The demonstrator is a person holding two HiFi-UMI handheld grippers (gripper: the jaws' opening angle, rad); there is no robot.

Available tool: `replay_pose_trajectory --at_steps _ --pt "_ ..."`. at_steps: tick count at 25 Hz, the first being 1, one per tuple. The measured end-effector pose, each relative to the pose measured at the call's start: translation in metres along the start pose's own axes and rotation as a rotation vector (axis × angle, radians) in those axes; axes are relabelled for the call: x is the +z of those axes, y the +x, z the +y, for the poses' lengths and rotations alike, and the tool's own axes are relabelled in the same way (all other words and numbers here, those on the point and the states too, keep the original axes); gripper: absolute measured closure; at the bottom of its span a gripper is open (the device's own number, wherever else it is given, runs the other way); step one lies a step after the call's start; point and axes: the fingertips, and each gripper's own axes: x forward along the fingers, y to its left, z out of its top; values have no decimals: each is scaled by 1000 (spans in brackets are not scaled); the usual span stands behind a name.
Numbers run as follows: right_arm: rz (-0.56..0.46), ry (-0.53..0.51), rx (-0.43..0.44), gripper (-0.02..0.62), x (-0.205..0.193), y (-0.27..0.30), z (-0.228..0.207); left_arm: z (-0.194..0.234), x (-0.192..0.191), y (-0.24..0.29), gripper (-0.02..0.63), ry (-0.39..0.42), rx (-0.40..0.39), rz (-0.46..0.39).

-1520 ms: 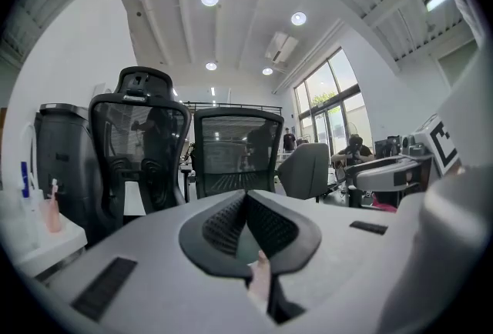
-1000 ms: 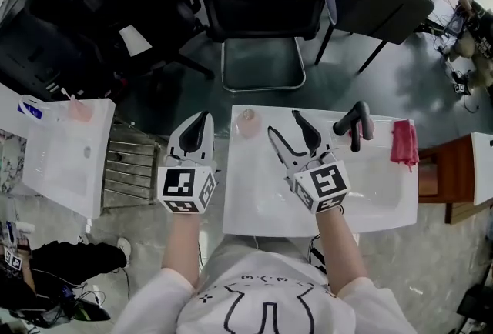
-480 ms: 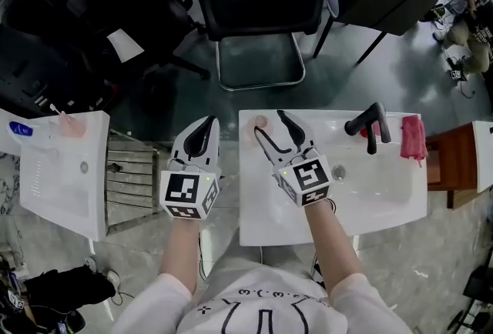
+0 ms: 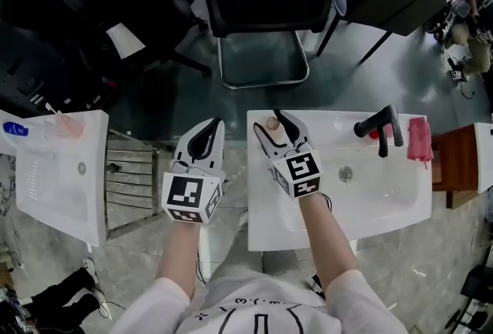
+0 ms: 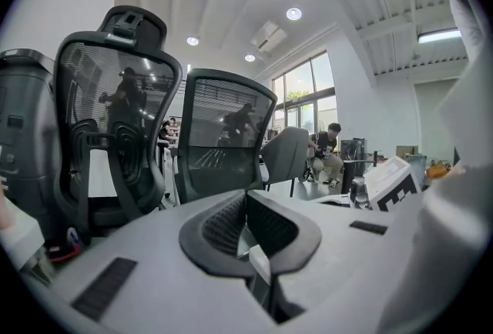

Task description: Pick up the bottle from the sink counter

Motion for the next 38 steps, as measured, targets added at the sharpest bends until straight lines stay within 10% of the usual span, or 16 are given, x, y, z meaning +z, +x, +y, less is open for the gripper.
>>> replay_pose_trajectory --at_steps 38 --pt "92 -31 -18 460 -9 -2 0 17 -8 -8 597 -42 -10 -3"
